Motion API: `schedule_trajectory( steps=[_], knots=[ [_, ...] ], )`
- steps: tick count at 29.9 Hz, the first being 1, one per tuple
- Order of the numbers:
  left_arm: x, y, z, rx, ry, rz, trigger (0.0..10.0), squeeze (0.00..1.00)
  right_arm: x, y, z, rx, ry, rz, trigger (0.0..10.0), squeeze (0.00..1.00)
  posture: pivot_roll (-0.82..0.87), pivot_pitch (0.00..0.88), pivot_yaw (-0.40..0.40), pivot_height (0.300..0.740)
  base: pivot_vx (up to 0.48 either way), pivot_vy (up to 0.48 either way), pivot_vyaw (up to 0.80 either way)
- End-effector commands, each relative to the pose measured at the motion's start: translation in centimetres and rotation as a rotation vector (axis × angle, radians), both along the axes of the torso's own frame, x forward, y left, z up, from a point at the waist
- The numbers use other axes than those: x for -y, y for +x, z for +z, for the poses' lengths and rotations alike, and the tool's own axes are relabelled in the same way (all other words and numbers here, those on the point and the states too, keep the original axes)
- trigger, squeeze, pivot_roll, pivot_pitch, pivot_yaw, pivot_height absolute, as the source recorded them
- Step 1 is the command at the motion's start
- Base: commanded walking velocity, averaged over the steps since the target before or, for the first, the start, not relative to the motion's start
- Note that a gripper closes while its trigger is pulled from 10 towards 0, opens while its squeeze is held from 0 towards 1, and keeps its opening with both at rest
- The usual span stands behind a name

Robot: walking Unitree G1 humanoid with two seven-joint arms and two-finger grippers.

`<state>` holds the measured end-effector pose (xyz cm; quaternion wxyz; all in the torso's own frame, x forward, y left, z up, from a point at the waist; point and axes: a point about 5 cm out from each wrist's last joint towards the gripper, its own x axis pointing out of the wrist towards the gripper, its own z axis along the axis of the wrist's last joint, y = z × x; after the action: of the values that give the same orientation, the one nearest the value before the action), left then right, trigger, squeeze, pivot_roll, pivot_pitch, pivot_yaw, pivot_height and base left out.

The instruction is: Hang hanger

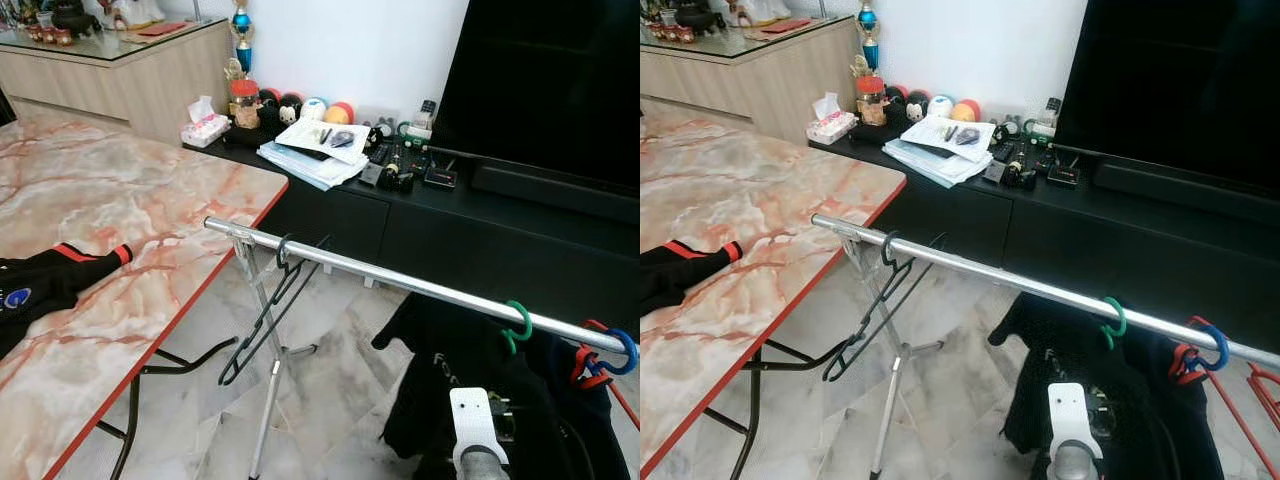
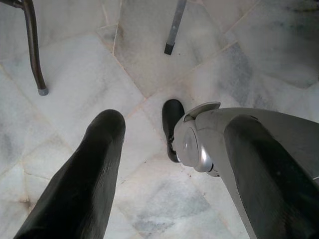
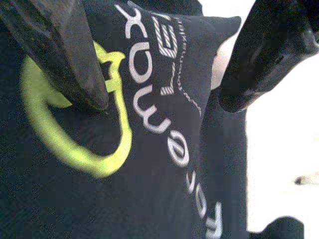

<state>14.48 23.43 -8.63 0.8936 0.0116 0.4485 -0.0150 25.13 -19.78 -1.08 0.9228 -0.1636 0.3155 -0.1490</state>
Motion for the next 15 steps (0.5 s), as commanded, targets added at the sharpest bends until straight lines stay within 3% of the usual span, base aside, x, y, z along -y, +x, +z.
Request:
schedule_trajectory(
  steps=[1, 5, 11, 15],
  knots=[
    [-0.1, -0.7, -0.3, -0.034, -0.001, 0.002, 10.0, 0.00, -0.3, -0.3, 0.5, 0.004, 0.008, 0.010, 10.0, 0.00, 0.17, 0.049, -0.006, 0.740, 0.000, 0.000, 0.00],
    [-0.1, -0.7, -0.3, -0.035, -0.001, 0.002, 10.0, 0.00, -0.3, -1.1, 1.1, 0.015, 0.015, 0.016, 10.0, 0.00, 0.16, 0.050, -0.011, 0.740, 0.000, 0.000, 0.00],
    [-0.1, -0.7, -0.3, -0.036, -0.001, -0.001, 10.0, 0.00, -1.0, -2.2, 5.5, 0.143, 0.016, 0.145, 10.0, 0.00, 0.15, 0.048, -0.015, 0.740, 0.000, 0.000, 0.00],
    [-0.1, -0.7, -0.3, -0.037, -0.001, -0.002, 10.0, 0.00, -1.0, -2.4, 7.5, 0.220, 0.019, 0.159, 10.0, 0.00, 0.14, 0.048, -0.016, 0.740, 0.000, 0.000, 0.00]
  ],
)
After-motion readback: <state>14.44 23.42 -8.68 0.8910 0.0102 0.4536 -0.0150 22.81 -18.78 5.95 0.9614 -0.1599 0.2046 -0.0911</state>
